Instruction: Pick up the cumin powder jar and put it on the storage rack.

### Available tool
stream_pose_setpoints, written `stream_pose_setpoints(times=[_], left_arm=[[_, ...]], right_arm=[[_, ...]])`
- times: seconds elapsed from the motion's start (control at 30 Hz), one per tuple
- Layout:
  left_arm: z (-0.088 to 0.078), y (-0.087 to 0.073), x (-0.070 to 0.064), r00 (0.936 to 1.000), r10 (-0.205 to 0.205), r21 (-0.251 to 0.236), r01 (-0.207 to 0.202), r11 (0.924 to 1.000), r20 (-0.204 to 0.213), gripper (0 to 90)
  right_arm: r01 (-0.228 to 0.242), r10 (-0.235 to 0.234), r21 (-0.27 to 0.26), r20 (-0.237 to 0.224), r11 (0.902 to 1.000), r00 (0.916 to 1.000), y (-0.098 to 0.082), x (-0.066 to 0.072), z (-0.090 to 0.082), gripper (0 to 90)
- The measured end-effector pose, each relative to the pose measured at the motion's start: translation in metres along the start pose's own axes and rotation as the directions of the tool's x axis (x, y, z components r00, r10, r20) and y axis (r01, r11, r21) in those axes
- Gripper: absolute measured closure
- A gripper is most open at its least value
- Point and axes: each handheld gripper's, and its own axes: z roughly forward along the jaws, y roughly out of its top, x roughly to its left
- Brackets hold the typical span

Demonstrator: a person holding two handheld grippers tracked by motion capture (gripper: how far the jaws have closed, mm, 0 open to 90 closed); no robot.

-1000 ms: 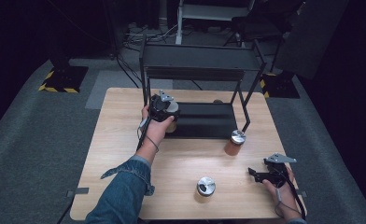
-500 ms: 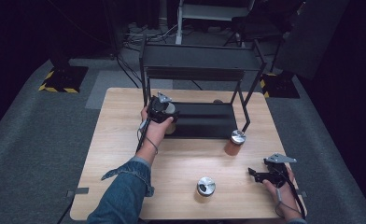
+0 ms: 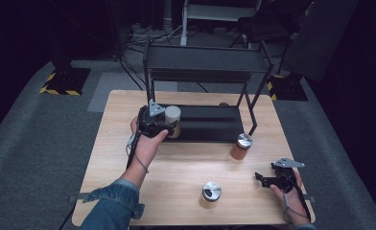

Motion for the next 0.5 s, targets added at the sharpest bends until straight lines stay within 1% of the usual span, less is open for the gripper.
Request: stream_pose_setpoints(times=[0.13,0.23,0.37,0.47,0.5], left_arm=[[-0.029,-0.019,0.000,0.9999,-0.007,-0.009,0.007,0.9999,-0.011,19.2],[-0.047,-0.035,0.000,0.9998,-0.011,-0.015,0.011,0.9998,-0.017,19.2],[-0.065,-0.057,0.000,0.9998,-0.006,-0.002,0.006,1.0000,-0.022,18.9],[-0.076,-0.074,0.001,0.9994,0.010,0.026,-0.009,0.9996,-0.033,18.3],[-0.079,-0.080,0.003,0.9994,0.006,0.031,-0.005,0.9995,-0.035,18.2]], right_arm=[[0.000,0.000,0.000,0.000,1.0000,1.0000,0.000,0.000,0.000,9.7],[0.000,0.000,0.000,0.000,1.0000,1.0000,0.000,0.000,0.000,9.6],[0.000,0.000,0.000,0.000,1.0000,1.0000,0.000,0.000,0.000,9.7],[0.000,0.000,0.000,0.000,1.0000,1.0000,0.000,0.000,0.000,9.6],[0.000,0.000,0.000,0.000,1.0000,1.0000,0.000,0.000,0.000,9.7]])
